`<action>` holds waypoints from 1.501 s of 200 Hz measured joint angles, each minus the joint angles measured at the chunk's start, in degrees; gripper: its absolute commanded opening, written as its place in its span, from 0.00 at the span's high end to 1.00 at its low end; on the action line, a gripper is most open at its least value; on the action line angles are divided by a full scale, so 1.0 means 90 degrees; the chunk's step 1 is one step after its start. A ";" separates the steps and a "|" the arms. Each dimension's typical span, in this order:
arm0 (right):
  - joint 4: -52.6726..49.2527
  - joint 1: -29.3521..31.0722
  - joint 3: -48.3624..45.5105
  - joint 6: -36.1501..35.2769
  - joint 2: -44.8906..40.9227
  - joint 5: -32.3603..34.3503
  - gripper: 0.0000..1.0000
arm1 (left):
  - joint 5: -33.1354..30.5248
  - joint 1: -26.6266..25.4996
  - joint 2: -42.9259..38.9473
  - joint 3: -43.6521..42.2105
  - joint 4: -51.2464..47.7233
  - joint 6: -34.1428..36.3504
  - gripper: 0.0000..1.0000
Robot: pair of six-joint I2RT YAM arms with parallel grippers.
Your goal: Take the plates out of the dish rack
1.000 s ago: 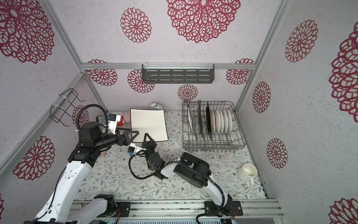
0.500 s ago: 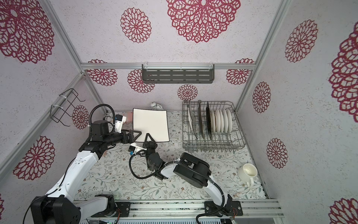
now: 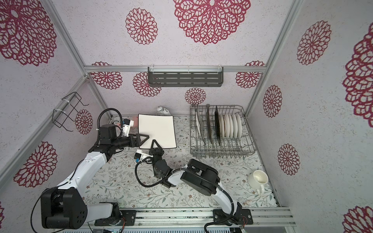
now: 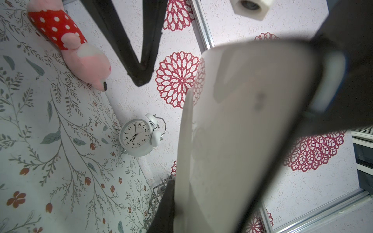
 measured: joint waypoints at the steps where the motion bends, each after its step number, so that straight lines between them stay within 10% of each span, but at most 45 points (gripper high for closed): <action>1: 0.0000 0.0000 0.0000 0.0000 0.0000 0.0000 1.00 | 0.0007 0.0000 0.0002 0.0000 0.0005 -0.0005 0.07; 62: 0.0002 0.0104 -0.0029 0.0005 0.0000 -0.0036 1.00 | 0.0457 0.0000 0.0367 -0.0002 0.0466 -0.0279 0.17; 212: -0.0010 0.0143 -0.0175 -0.0257 0.0061 -0.0073 1.00 | 0.0510 0.0066 0.0680 0.0007 0.0386 -0.0950 0.85; 242: -0.0005 0.0141 -0.0323 -0.0180 0.0061 -0.0228 0.61 | 0.0571 0.0058 0.0809 0.0019 0.0374 -0.0879 0.91; 262: 0.0151 0.0158 -0.0466 -0.0114 0.0056 -0.0338 0.05 | 0.0534 0.0029 0.0903 0.0027 0.0306 -0.0716 0.95; 300: 0.0376 0.0265 -0.1015 0.0141 -0.0180 -0.0563 0.01 | 0.0515 -0.0032 0.1137 0.0051 0.0136 -0.0721 1.00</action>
